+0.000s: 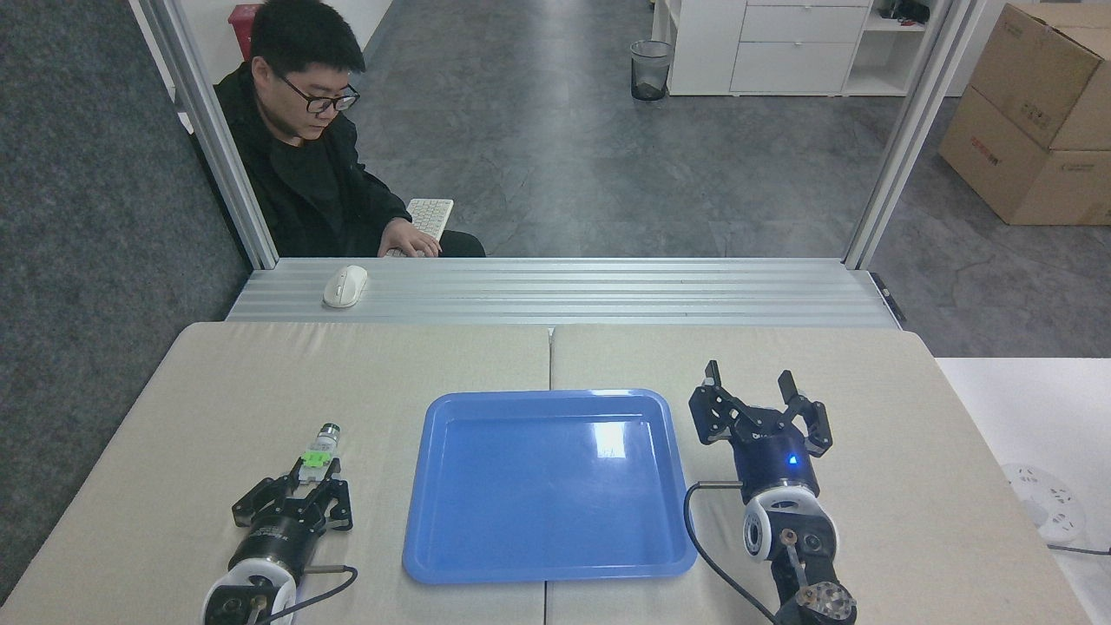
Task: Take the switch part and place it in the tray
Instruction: 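Move the switch part over the blue tray and open the left gripper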
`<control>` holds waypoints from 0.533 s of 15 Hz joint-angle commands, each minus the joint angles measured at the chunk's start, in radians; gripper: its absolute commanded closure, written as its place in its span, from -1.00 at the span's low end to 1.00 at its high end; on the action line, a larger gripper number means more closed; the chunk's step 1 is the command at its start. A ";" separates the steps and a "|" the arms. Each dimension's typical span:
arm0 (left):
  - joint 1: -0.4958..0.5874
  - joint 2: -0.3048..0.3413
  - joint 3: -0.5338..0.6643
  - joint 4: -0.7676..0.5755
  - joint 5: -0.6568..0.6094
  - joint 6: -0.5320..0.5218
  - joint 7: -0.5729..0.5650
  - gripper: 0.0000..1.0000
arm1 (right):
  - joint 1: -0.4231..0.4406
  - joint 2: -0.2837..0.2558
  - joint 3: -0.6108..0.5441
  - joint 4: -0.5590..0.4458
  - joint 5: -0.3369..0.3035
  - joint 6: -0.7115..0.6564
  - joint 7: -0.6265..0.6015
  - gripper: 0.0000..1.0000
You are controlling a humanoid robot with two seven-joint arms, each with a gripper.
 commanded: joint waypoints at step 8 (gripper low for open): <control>0.016 -0.013 0.003 -0.488 0.012 -0.165 -0.033 1.00 | 0.000 0.000 -0.001 0.000 0.000 0.001 0.000 -1.00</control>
